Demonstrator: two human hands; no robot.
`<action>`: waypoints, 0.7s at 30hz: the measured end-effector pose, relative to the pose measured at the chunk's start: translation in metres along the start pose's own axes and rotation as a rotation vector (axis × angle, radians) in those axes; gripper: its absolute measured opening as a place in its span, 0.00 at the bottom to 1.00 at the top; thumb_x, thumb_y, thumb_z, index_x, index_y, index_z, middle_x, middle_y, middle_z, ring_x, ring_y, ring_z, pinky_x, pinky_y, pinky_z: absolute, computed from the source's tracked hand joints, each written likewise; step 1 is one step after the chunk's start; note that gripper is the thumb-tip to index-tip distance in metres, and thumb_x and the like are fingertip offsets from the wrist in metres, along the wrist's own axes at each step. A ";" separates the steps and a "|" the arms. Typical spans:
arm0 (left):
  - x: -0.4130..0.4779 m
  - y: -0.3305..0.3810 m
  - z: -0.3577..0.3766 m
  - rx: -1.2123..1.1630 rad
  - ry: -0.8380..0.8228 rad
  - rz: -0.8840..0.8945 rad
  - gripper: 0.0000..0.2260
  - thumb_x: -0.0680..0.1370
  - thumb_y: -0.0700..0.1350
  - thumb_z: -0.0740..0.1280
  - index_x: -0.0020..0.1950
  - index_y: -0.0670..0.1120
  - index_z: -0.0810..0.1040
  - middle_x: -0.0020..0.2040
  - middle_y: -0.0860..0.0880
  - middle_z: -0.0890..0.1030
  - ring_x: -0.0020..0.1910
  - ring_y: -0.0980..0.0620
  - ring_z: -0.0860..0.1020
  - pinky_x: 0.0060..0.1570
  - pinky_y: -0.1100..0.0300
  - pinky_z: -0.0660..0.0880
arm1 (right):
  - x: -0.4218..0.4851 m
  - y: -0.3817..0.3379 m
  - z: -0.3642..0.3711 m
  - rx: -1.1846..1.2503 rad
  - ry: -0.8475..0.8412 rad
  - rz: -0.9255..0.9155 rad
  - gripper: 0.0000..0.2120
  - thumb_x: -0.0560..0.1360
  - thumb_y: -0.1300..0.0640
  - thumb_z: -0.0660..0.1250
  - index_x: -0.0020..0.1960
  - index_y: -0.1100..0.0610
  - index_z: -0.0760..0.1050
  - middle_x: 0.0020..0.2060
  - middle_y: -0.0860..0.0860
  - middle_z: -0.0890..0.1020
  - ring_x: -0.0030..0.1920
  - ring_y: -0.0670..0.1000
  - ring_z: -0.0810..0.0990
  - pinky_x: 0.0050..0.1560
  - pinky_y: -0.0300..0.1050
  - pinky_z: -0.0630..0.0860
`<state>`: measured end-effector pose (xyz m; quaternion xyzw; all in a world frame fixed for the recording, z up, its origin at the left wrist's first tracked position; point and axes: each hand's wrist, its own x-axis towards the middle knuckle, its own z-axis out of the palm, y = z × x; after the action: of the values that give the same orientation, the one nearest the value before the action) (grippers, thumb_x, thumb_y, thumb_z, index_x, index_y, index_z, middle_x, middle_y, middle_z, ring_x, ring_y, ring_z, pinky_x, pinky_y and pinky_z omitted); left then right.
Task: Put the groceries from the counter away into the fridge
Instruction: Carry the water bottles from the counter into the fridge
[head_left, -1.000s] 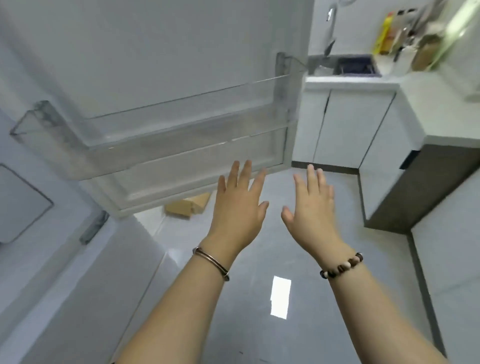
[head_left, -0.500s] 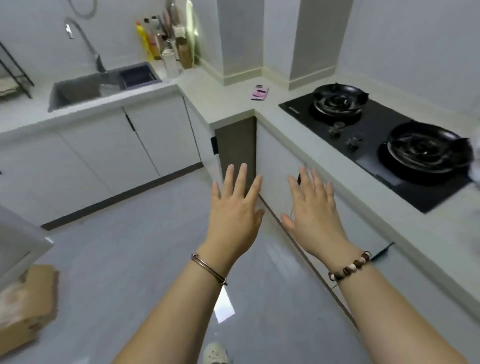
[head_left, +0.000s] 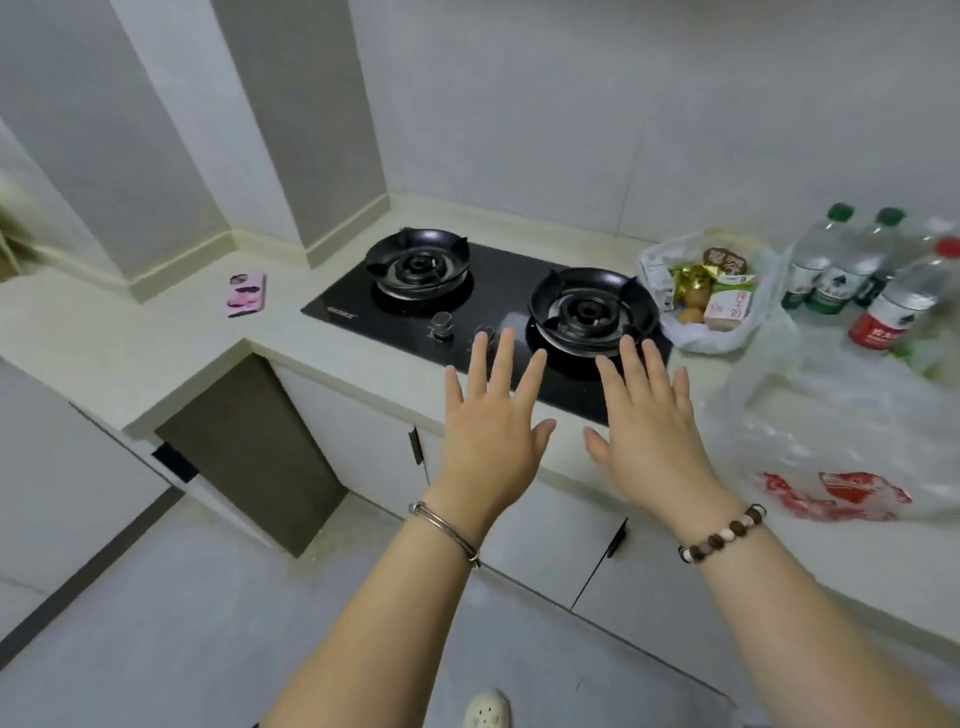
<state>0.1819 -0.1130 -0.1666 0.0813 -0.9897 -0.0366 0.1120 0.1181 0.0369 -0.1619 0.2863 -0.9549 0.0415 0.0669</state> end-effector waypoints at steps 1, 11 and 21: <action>0.015 -0.003 0.002 -0.015 0.013 0.027 0.30 0.80 0.57 0.56 0.78 0.51 0.46 0.78 0.44 0.42 0.76 0.41 0.38 0.72 0.40 0.45 | 0.012 0.002 -0.002 -0.005 0.011 0.020 0.35 0.78 0.46 0.58 0.77 0.56 0.44 0.76 0.56 0.40 0.75 0.56 0.36 0.73 0.56 0.37; 0.136 0.026 0.025 -0.097 0.038 0.315 0.31 0.78 0.57 0.60 0.77 0.50 0.52 0.78 0.42 0.48 0.76 0.40 0.44 0.71 0.39 0.50 | 0.065 0.057 -0.013 -0.094 0.040 0.268 0.36 0.76 0.45 0.61 0.77 0.56 0.47 0.76 0.56 0.44 0.76 0.57 0.39 0.72 0.57 0.38; 0.206 0.106 0.051 -0.134 0.050 0.488 0.33 0.77 0.57 0.60 0.78 0.50 0.52 0.78 0.42 0.49 0.76 0.39 0.46 0.70 0.37 0.53 | 0.075 0.150 -0.009 -0.108 0.033 0.456 0.37 0.76 0.45 0.61 0.77 0.55 0.45 0.77 0.56 0.43 0.76 0.57 0.39 0.72 0.57 0.38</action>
<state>-0.0436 -0.0406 -0.1624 -0.1665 -0.9723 -0.0718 0.1474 -0.0260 0.1219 -0.1473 0.0583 -0.9945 0.0091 0.0867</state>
